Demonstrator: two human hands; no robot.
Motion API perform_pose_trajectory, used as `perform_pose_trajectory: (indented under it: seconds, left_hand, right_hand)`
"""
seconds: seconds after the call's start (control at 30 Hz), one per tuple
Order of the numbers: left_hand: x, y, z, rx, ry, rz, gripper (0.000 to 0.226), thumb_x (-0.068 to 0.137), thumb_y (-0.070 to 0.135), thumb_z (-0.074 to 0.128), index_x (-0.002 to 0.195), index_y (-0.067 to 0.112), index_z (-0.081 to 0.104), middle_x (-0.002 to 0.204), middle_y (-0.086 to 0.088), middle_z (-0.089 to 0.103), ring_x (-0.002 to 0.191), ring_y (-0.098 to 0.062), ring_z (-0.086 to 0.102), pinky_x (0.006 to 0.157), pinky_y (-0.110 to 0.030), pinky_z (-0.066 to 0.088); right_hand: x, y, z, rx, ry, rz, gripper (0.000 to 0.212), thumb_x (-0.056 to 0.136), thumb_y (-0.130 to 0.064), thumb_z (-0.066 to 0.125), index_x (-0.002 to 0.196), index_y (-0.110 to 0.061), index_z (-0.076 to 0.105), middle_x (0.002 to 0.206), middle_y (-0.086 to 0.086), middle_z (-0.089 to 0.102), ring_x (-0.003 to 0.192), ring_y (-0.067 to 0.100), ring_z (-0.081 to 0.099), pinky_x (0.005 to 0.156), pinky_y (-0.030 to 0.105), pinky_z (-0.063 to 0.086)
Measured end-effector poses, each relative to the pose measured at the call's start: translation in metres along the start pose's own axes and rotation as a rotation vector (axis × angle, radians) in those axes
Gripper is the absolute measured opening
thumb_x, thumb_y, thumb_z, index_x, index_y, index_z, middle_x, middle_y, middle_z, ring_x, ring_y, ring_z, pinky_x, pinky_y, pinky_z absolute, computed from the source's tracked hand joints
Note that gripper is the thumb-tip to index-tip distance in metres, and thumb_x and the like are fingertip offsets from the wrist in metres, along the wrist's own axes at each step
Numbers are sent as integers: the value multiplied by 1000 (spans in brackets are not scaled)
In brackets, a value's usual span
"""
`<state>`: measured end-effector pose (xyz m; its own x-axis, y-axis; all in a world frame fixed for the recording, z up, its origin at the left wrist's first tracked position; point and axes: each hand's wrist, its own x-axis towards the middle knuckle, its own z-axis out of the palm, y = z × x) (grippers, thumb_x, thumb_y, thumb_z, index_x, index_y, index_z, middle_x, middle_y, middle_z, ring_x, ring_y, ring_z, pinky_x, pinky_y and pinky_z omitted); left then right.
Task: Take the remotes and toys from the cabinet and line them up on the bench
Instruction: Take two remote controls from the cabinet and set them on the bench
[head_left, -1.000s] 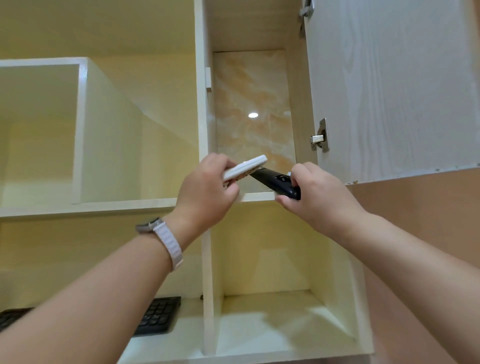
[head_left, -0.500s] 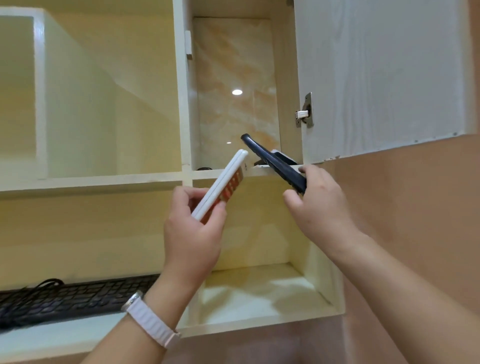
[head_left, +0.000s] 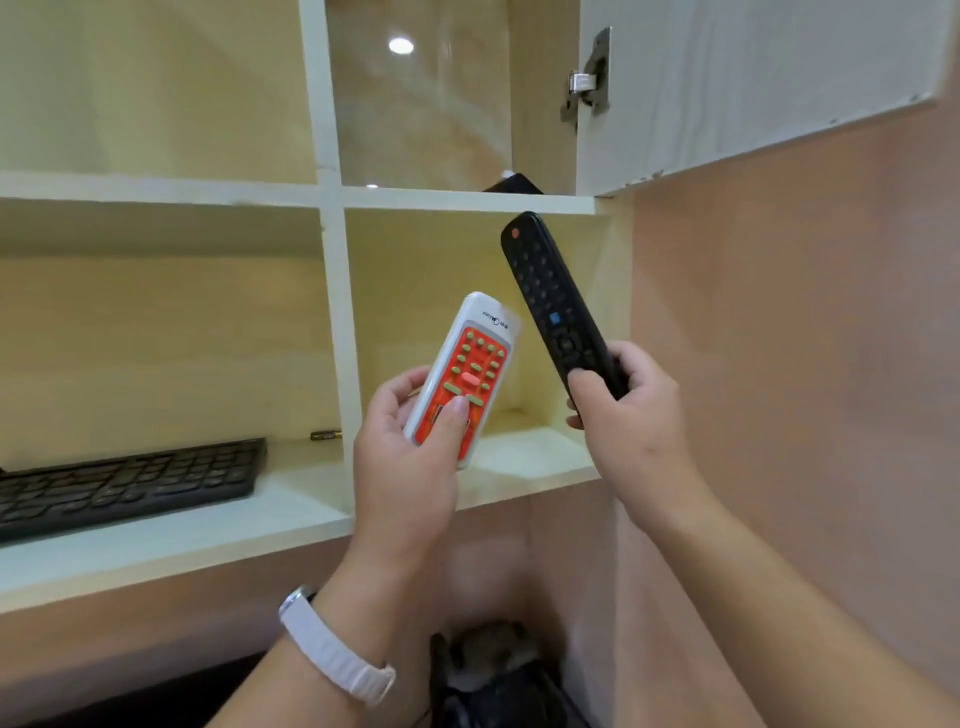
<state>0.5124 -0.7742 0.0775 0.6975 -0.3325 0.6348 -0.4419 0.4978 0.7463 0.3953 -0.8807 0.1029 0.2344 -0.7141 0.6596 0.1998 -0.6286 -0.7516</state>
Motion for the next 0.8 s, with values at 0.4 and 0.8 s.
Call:
perform_pose_trajectory:
  seconds: [0.4,0.8]
  left_hand:
    - [-67,-75,-59,-258,-387,-380,34,88,10,66,119,24,64,104,8,73,95,-11,70,76,-28,56]
    - [-168,-83,-74,-359,-696,-731,30,88,12,66,116,23,60,108,1,71,98,-20,69,84,-41,57]
  right_hand:
    - [-146,9,16,-210,258,299,11,88,-15,55,88,-12,65,73,12,62,66,21,58,62,52,54]
    - [-282,-12,-26,-369,550,551,17,94,-9,53,98,-16,67,77,4,67,68,12,65,59,27,56]
